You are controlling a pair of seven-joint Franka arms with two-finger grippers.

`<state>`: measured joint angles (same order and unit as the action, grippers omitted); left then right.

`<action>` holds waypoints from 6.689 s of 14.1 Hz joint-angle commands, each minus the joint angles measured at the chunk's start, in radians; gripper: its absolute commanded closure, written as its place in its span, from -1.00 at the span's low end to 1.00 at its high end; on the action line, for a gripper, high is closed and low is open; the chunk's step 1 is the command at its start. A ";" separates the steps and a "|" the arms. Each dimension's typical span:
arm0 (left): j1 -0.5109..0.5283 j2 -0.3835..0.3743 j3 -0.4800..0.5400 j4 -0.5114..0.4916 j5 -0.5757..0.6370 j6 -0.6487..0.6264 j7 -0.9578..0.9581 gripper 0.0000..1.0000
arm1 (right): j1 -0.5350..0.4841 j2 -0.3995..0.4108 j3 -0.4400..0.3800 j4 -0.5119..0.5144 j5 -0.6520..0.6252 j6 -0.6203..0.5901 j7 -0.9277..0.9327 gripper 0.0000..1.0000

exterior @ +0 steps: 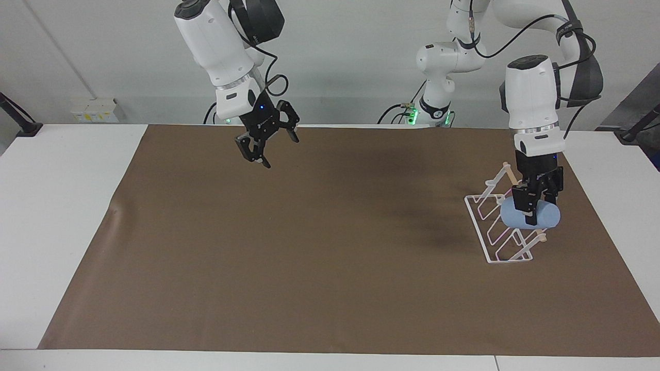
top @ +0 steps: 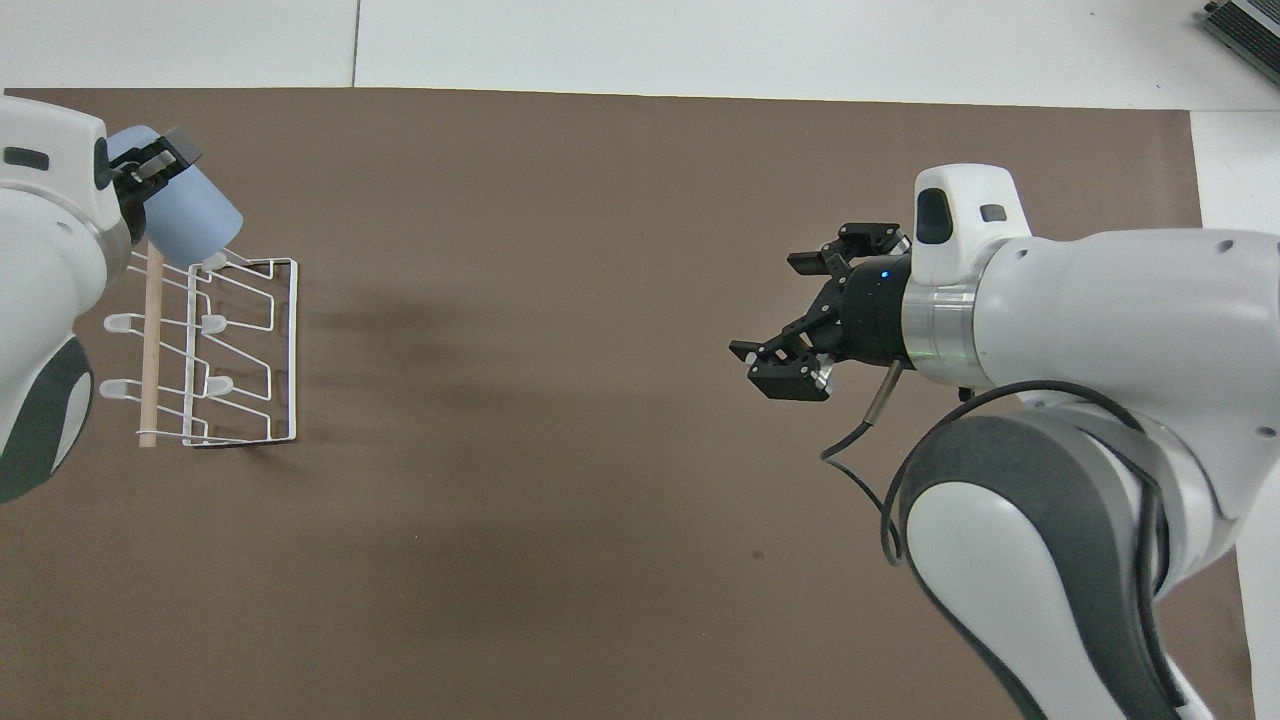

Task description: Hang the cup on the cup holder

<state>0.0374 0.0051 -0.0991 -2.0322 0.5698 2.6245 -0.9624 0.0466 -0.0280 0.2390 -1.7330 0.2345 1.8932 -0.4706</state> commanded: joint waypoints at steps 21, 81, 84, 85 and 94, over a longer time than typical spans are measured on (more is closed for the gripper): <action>0.062 -0.042 -0.005 -0.097 0.107 0.138 -0.018 1.00 | -0.261 -0.026 -0.035 0.176 -0.205 -0.370 0.486 -1.00; 0.018 -0.036 -0.021 0.445 -0.577 -1.075 1.059 -1.00 | -0.263 -0.053 -0.035 0.144 -0.205 -0.382 0.477 -1.00; 0.016 -0.080 -0.019 0.361 -0.584 -1.068 1.054 -1.00 | -0.263 -0.053 -0.035 0.144 -0.205 -0.382 0.477 -1.00; 0.016 -0.083 -0.019 0.354 -0.584 -1.072 1.054 -1.00 | -0.263 -0.053 -0.035 0.144 -0.205 -0.382 0.477 -1.00; 0.018 -0.043 -0.024 0.432 -0.599 -1.095 1.059 -1.00 | -0.263 -0.053 -0.035 0.144 -0.205 -0.382 0.477 -1.00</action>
<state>0.0449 -0.0560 -0.1166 -1.6362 -0.0059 1.5600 0.0794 -0.2065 -0.0582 0.2001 -1.5653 0.0127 1.5109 -0.0034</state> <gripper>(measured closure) 0.000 0.000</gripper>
